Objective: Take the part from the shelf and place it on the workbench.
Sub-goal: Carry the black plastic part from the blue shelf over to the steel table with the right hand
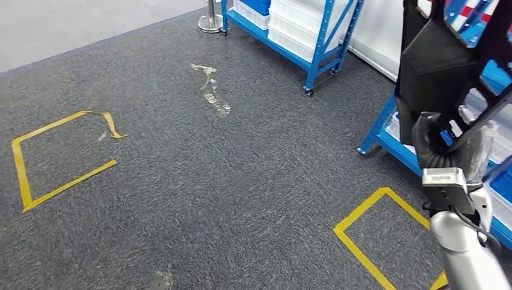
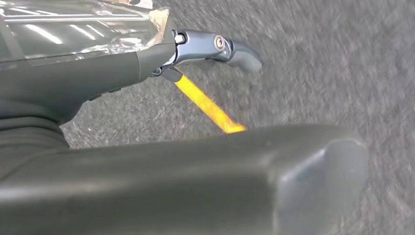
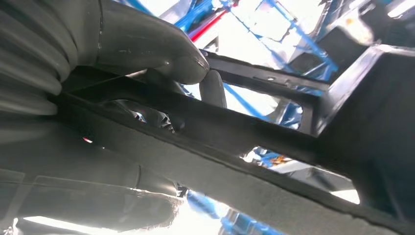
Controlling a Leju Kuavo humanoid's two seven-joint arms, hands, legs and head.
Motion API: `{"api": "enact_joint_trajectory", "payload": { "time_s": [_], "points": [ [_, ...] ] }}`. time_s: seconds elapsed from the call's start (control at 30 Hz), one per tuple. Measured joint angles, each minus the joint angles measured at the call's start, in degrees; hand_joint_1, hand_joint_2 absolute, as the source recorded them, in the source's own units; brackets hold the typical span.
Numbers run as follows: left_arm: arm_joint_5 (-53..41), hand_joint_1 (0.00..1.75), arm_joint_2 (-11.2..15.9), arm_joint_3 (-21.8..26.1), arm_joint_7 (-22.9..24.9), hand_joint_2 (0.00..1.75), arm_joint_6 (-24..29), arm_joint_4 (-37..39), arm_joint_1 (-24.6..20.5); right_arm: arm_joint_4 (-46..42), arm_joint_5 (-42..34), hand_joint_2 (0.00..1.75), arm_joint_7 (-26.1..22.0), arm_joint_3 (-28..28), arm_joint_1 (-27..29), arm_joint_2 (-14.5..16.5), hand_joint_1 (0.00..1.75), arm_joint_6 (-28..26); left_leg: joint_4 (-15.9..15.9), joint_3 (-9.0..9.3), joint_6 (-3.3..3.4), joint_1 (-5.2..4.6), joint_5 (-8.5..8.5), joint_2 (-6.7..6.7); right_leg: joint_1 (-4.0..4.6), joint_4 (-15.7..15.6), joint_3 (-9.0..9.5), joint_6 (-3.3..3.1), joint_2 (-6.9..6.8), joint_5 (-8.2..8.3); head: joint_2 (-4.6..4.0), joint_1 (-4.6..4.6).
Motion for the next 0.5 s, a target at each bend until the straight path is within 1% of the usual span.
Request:
{"api": "enact_joint_trajectory", "payload": {
  "time_s": [0.03,0.07,0.1,0.13,0.17,0.2,0.23,0.27,0.3,0.33,0.37,0.4,0.43,0.47,0.5],
  "points": [
    [0.1,0.00,0.0,0.0,0.0,0.00,0.0,0.0,-0.2,0.2,0.1,1.75,0.0,0.1,-0.2,0.1,1.75,0.0,0.0,-0.01,0.21,-0.03,0.03,-0.76,0.07,4.0,-2.07,-0.26,1.48,-1.52,0.00,0.15],
    [0.2,0.00,0.0,0.0,-0.1,0.00,0.0,0.0,-0.2,0.4,0.1,1.75,0.0,0.2,-0.5,0.2,1.75,0.0,0.0,-0.02,0.33,-0.10,0.03,-1.53,0.13,8.0,-4.22,-0.39,2.26,-2.75,0.00,0.27],
    [0.3,0.00,0.0,0.0,-0.1,0.00,0.1,0.0,-0.2,0.7,0.1,1.75,0.0,0.3,-0.6,0.3,1.75,0.0,0.0,-0.01,0.38,-0.15,0.02,-2.36,0.20,10.9,-5.99,-0.33,2.65,-3.44,0.00,0.32],
    [0.5,0.00,0.0,0.0,-0.2,0.00,0.1,0.0,-0.1,1.0,0.1,1.75,0.0,0.5,-0.8,0.5,1.75,0.1,0.0,0.00,0.40,-0.19,0.02,-3.30,0.22,11.9,-6.93,-0.04,2.83,-3.23,0.00,0.32],
    [0.7,0.00,0.0,0.0,-0.3,0.00,0.1,0.0,-0.1,1.2,0.2,1.75,0.0,0.6,-1.1,0.6,1.75,0.1,0.1,0.04,0.39,-0.18,0.03,-4.16,0.16,10.2,-6.59,0.40,2.92,-2.05,0.00,0.32],
    [0.9,0.00,0.0,0.0,-0.4,0.00,0.2,0.0,0.0,1.5,0.2,1.75,0.0,0.8,-1.5,0.8,1.75,0.1,0.1,0.07,0.35,-0.13,0.02,-5.05,0.01,6.6,-5.24,0.96,3.32,-0.15,0.00,0.33],
    [1.0,0.00,0.0,0.0,-0.5,0.00,0.3,0.0,0.0,1.7,0.3,1.75,0.0,0.9,-1.9,1.0,1.75,0.1,0.3,0.04,0.21,-0.08,0.00,-5.89,-0.23,2.4,-3.56,1.44,4.41,1.73,0.00,0.35],
    [1.2,0.00,0.0,0.1,-0.7,0.00,0.4,0.0,0.1,2.0,0.4,1.75,0.0,1.1,-2.4,1.2,1.75,0.2,0.4,-0.10,-0.02,-0.11,-0.03,-6.60,-0.32,-1.0,-2.05,1.58,5.37,3.14,0.00,0.37],
    [1.4,0.00,0.0,0.2,-0.8,0.00,0.5,0.0,0.2,2.3,0.4,1.75,0.0,1.3,-2.8,1.3,1.75,0.3,0.5,-0.32,-0.33,-0.14,0.01,-7.24,-0.36,-3.2,-1.08,1.41,6.14,4.02,0.00,0.36],
    [1.6,0.00,0.0,0.2,-0.9,0.00,0.6,0.0,0.3,2.5,0.4,1.75,-0.1,1.4,-3.1,1.4,1.75,0.4,0.6,-0.56,-0.64,-0.20,0.09,-7.75,-0.28,-3.9,-0.80,1.01,6.48,4.23,0.00,0.35],
    [1.8,0.00,-0.1,0.3,-1.1,0.00,0.8,0.0,0.4,2.8,0.3,1.75,-0.1,1.7,-3.3,1.5,1.75,0.5,0.5,-0.76,-0.95,-0.23,0.23,-8.25,-0.06,-3.9,-0.75,0.52,5.98,4.32,0.00,0.34],
    [1.9,0.00,-0.1,0.4,-1.2,0.00,0.9,0.1,0.7,3.0,0.1,1.75,-0.3,1.9,-3.5,1.6,1.75,0.7,0.5,-0.90,-1.19,-0.19,0.30,-8.29,-0.15,-3.9,-0.78,0.04,5.42,4.44,0.00,0.31],
    [2.0,0.00,0.0,0.4,-1.3,0.00,1.0,0.1,0.9,3.2,-0.3,1.75,-0.5,2.0,-3.7,1.6,1.75,0.9,0.9,-1.11,-1.40,-0.30,0.03,-7.24,-0.22,-3.9,-0.71,-0.31,4.86,4.51,0.00,0.24],
    [2.1,0.00,0.0,0.5,-1.3,0.00,1.1,0.1,1.0,3.4,-0.7,1.75,-0.7,2.1,-3.9,1.6,1.75,1.0,2.0,-1.67,-1.66,-0.37,-0.74,-5.59,-0.25,-4.0,-0.59,-0.85,4.21,4.54,0.00,0.05],
    [2.1,0.00,0.0,0.5,-1.3,0.00,1.1,0.1,1.1,3.6,-1.1,1.75,-0.9,2.2,-4.1,1.4,1.75,1.1,4.3,-2.76,-1.85,-0.42,-2.09,-3.56,-0.28,-4.1,-0.46,-1.35,3.53,4.52,0.00,-0.11]
  ]
}}
